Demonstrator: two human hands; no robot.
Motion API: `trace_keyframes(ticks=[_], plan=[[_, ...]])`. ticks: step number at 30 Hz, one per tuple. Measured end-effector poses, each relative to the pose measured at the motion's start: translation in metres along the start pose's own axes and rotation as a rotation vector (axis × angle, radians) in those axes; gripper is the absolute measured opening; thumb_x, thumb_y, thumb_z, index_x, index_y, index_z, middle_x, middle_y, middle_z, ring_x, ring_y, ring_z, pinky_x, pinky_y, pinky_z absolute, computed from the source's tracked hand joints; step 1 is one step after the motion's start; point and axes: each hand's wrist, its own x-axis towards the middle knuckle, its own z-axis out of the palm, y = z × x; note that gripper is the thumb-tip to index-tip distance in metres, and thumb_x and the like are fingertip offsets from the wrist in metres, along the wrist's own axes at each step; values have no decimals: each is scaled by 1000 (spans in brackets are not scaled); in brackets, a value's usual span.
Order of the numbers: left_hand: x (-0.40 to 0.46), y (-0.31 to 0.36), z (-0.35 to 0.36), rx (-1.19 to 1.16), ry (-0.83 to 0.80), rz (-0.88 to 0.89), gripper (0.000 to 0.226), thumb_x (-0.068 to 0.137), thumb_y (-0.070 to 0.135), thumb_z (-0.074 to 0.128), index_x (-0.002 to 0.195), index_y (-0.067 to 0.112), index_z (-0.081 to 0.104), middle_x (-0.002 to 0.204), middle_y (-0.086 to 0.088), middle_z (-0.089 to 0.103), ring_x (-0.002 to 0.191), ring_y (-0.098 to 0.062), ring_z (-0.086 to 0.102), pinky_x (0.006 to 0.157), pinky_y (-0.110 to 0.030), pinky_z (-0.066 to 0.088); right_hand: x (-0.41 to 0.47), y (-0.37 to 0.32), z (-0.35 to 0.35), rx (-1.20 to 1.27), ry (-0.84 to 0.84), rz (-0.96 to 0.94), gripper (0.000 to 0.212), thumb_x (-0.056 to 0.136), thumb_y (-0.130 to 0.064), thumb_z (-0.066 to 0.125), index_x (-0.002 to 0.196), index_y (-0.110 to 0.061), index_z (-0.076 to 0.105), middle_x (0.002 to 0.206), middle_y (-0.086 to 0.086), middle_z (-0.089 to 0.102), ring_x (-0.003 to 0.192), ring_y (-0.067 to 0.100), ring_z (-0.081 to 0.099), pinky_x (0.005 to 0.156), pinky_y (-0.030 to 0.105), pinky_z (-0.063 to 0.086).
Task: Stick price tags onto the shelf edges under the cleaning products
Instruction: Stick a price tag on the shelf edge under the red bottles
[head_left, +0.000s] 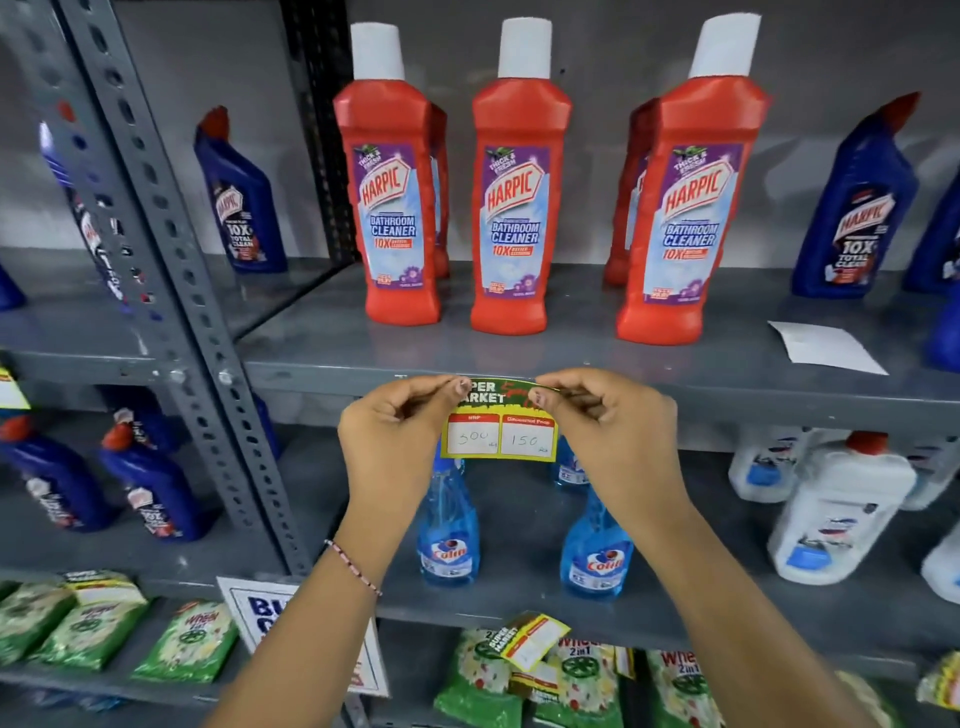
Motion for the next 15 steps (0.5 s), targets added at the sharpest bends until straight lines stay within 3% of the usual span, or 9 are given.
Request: trace_keyframes(ticks=[9,15], plan=[[7,-10,-3,26,62,-4,7,76,18,85,76,21,79,70,6,79,64,-9,72,60,-19,56,-2,1,16,-154,120,-148,7,82,-15,77,86,-20,76,81,-6,69,69,8,64,66,23,54],[12,-14,-6,68,182,0,24,68,26,90,65,23,67,63,0,72,57,-14,60,53,-22,53,-1,2,13,-170,186,-116,14,76,-12,81,84,-18,71,90,-5,57,62,6,60,62,4,42]])
